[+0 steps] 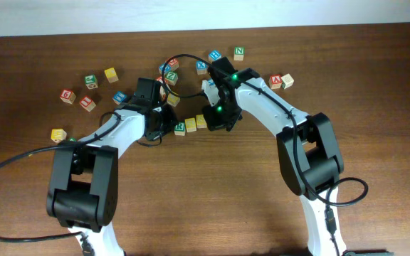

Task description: Spell out RSS

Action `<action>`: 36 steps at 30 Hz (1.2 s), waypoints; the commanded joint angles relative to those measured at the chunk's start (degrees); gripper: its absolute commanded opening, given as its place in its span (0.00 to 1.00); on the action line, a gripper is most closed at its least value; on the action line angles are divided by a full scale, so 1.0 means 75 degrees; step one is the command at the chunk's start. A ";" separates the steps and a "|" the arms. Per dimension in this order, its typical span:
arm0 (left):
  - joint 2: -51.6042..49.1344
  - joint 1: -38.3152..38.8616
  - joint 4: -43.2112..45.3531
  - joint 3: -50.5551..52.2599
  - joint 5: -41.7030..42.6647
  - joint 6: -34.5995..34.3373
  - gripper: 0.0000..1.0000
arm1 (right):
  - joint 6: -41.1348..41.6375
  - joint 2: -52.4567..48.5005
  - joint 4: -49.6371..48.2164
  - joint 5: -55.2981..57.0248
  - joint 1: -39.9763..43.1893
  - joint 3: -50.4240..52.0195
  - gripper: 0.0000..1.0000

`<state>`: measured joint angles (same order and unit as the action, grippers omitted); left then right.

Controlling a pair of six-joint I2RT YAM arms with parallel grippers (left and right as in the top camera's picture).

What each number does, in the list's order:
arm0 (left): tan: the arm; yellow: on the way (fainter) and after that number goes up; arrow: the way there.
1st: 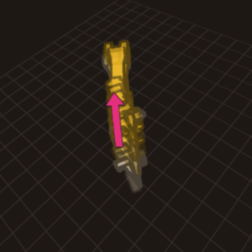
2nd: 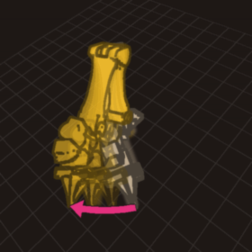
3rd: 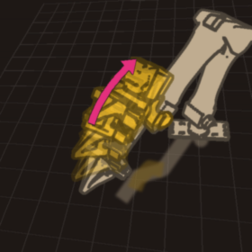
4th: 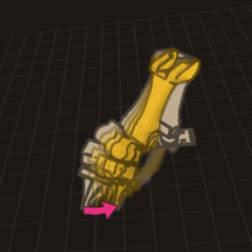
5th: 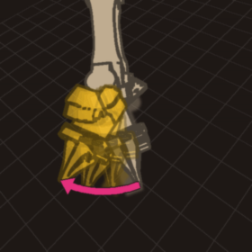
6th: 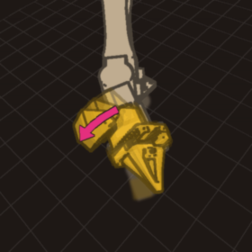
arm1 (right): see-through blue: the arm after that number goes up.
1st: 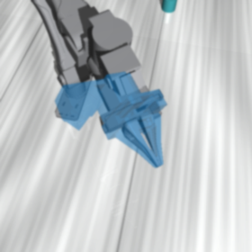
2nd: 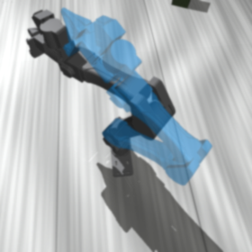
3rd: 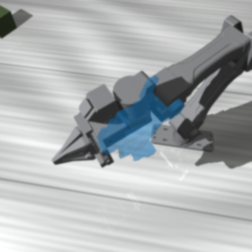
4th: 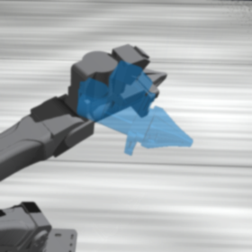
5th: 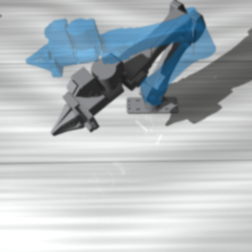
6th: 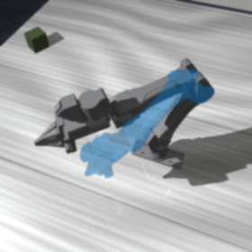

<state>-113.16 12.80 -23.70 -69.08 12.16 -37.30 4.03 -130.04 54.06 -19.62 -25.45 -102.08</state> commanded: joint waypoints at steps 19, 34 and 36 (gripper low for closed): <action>-0.0055 0.0283 0.0090 0.0055 -0.0143 -0.0941 0.00 | -0.0254 -0.0085 -0.0149 0.0093 -0.0064 0.0038 0.04; 0.0495 0.0274 0.0119 0.0052 -0.0836 -0.0912 0.00 | -0.0248 0.0417 0.0052 0.0099 0.0455 -0.0204 0.04; 0.0880 0.0268 0.0093 0.0052 -0.1160 -0.0874 0.00 | -0.0251 0.0428 0.0184 0.0102 0.0519 -0.0393 0.04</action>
<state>-111.83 14.63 -22.92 -69.08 7.77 -43.62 2.74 -130.02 54.87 -18.09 -22.15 -102.43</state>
